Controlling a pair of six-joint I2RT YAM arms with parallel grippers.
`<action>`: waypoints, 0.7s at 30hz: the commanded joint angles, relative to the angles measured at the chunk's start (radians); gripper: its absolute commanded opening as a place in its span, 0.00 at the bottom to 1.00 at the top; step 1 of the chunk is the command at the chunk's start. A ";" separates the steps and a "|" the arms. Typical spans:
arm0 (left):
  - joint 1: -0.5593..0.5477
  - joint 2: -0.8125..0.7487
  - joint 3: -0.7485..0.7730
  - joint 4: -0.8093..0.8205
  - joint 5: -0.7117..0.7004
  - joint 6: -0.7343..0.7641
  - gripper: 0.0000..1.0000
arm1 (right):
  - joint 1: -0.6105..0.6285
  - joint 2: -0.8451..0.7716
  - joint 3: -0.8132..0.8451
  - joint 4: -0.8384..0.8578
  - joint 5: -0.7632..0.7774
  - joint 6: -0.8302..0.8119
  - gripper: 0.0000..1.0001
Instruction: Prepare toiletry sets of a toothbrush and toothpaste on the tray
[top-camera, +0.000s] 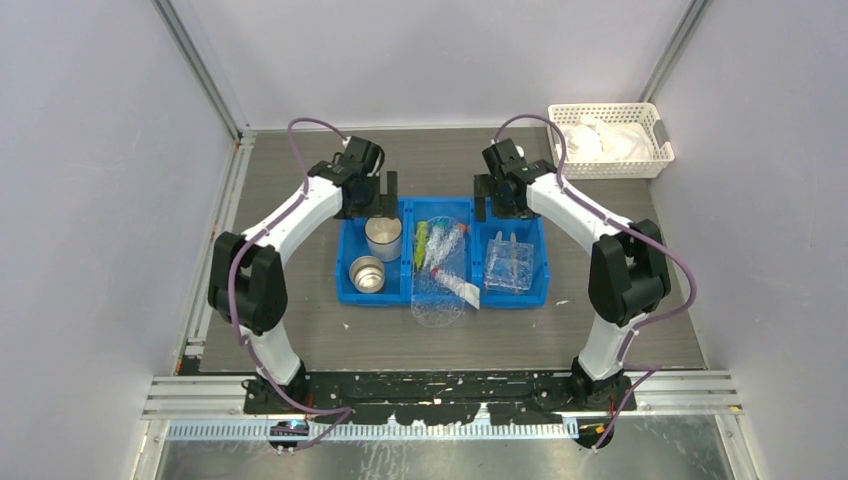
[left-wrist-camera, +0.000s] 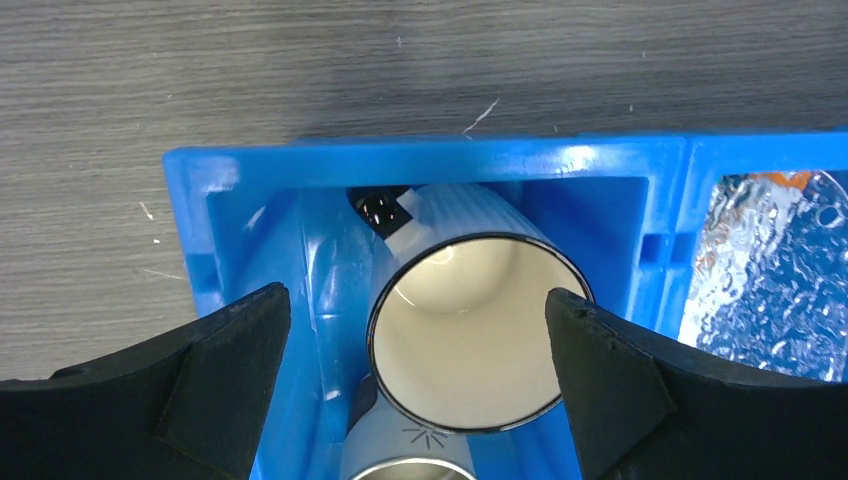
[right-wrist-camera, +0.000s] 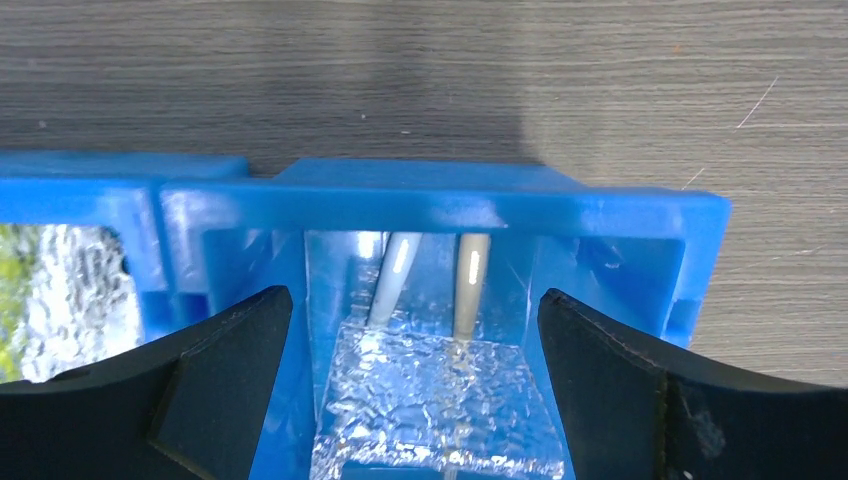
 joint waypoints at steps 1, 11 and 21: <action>0.000 0.031 0.057 0.055 -0.027 0.021 1.00 | -0.016 0.028 0.043 0.046 0.008 0.004 1.00; 0.001 0.162 0.188 0.054 -0.061 0.036 1.00 | -0.072 0.140 0.171 0.047 -0.043 -0.013 1.00; 0.028 0.280 0.324 0.021 -0.055 0.044 1.00 | -0.103 0.299 0.401 0.011 -0.109 -0.026 1.00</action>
